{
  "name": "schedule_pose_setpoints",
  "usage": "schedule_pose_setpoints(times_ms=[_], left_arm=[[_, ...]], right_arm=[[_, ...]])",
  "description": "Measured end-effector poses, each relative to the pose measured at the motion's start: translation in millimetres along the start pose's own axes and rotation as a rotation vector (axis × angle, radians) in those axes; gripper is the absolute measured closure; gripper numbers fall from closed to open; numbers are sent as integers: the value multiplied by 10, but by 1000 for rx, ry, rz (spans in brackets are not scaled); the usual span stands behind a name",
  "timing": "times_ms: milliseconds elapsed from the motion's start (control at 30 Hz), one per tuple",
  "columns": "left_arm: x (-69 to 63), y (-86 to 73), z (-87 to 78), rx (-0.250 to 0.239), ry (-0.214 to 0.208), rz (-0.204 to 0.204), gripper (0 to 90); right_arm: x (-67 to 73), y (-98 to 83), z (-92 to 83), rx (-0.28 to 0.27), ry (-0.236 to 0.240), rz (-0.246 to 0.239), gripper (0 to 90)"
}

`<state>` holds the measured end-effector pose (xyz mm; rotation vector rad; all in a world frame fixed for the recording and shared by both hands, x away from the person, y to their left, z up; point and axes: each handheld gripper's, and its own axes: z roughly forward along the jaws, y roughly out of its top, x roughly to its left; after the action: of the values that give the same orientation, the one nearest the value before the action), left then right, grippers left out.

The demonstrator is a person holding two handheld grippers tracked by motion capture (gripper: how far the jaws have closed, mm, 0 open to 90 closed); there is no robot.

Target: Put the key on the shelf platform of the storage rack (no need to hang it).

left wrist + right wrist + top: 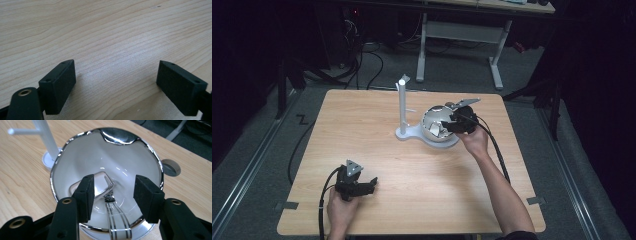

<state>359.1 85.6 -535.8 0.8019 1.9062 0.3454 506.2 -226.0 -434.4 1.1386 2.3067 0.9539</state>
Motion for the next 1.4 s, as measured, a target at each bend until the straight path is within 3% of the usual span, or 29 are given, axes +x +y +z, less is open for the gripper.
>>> schedule_pose_setpoints(times_ms=[167,800,1033,1267,1400], left_arm=[[-1,0,0,0,1,-1,161],[-1,0,0,0,1,-1,161],[-1,0,0,0,0,-1,161],[-2,0,0,0,1,-3,161],[-1,0,0,0,0,-1,161]], right_arm=[[-28,-53,-128,-48,9,31,517],[-172,-241,-428,-76,5,105,518],[-186,-283,-530,-69,-6,105,507],[-206,-325,-626,-102,4,107,498],[-240,-412,-664,-127,22,138,483]])
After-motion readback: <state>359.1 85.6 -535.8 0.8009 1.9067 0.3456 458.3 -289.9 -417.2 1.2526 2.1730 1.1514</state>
